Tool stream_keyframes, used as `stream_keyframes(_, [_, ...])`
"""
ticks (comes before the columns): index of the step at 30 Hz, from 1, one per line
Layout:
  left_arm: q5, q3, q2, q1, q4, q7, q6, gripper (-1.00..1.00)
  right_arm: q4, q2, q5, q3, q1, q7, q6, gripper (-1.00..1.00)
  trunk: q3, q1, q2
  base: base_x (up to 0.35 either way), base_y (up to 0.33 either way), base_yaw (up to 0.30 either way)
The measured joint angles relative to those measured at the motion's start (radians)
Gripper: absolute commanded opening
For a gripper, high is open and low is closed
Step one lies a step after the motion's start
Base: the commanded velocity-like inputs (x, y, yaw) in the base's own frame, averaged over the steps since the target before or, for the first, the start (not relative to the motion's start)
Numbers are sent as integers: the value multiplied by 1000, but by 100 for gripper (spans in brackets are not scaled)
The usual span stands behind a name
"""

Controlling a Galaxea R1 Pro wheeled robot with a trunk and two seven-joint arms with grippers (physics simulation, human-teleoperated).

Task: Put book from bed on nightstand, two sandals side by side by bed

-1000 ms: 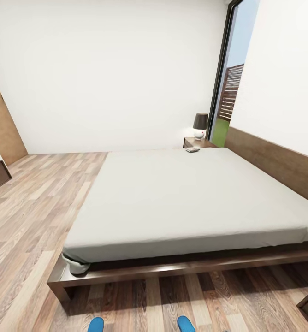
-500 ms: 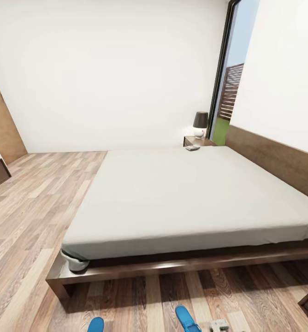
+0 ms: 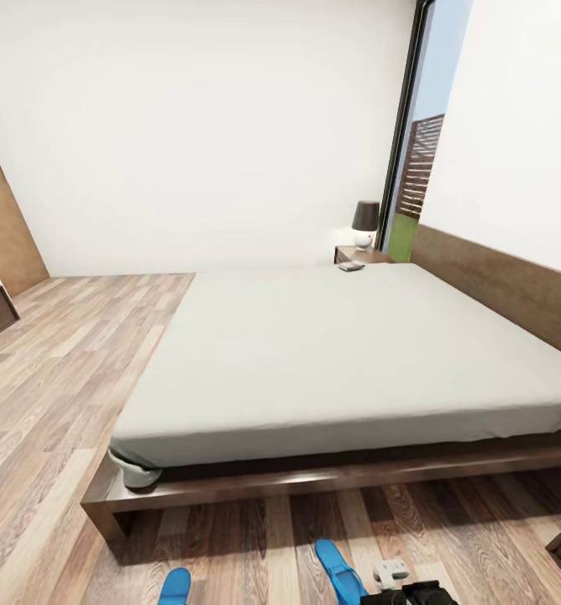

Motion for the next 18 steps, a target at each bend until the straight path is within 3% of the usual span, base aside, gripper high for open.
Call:
stream_keyframes(7, [1, -2, 1, -45, 0, 2, 26, -100, -53, 2, -1, 0, -8, 4, 57, -100, -22, 27, -49, 0, 0, 0])
stream_keyframes(18, [3, 3, 3, -68, 1, -3, 46, -100, -67, 1, 1, 1, -9, 8, 70, -100, -56, 69, -126, 0, 0, 0])
